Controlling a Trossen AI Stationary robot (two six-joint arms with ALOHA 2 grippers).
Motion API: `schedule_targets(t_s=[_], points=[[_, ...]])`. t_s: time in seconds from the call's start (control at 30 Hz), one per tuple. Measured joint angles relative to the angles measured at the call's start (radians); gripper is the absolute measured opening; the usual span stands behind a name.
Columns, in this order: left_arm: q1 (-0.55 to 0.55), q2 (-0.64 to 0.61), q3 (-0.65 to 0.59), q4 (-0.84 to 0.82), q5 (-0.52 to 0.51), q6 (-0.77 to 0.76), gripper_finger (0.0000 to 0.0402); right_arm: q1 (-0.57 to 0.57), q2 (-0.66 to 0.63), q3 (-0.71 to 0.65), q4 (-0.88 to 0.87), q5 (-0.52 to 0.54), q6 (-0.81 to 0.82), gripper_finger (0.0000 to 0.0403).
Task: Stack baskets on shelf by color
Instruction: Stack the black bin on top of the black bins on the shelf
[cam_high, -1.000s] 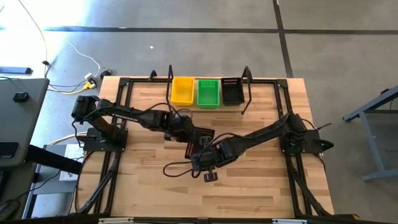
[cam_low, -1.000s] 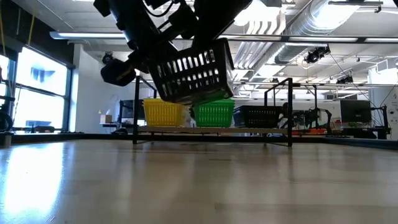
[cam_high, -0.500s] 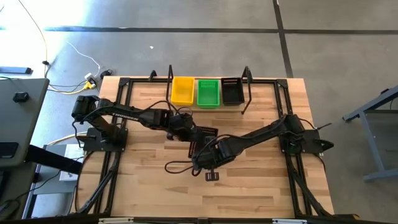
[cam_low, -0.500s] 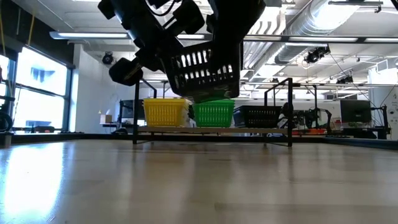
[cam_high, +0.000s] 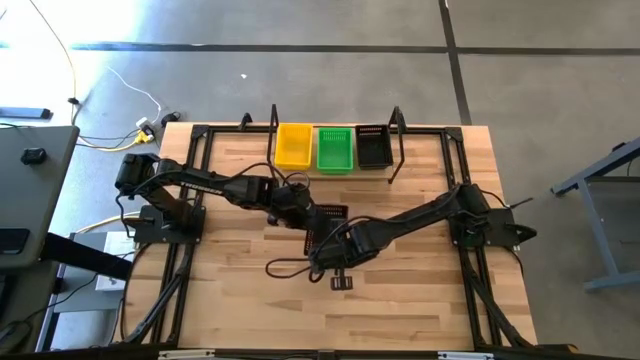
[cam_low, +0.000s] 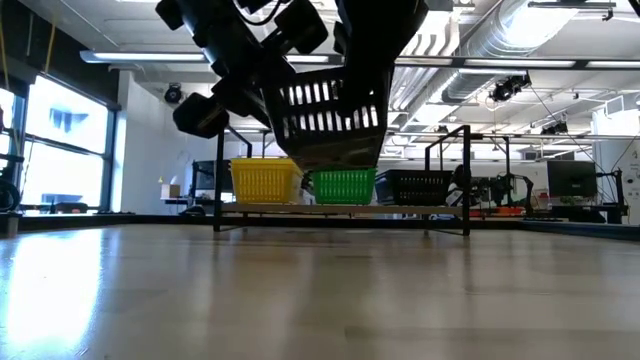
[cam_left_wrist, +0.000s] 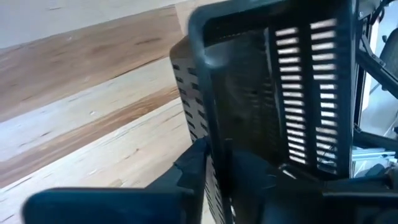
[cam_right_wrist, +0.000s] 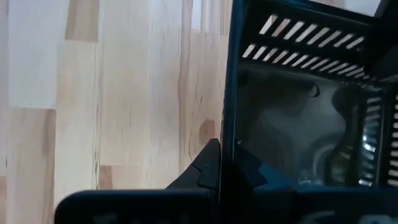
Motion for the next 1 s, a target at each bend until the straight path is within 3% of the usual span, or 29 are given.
schedule_targets(t_s=[0.17,0.37,0.7,1.0], points=[[0.004,0.0,0.0,0.004,0.002,0.004,0.0092,0.0,0.0,0.0,-0.038,-0.011,0.013,0.0],[0.041,0.0,0.0,0.006,0.024,0.118,0.0131,0.0,0.0,0.0,-0.087,-0.018,0.079,0.0],[0.129,-0.063,0.001,0.005,0.027,0.313,0.012,-0.007,0.0,0.0,-0.101,-0.004,0.216,0.0],[0.221,-0.172,0.001,0.002,0.016,0.508,0.0107,-0.025,-0.005,0.0,-0.093,0.033,0.247,0.0]])
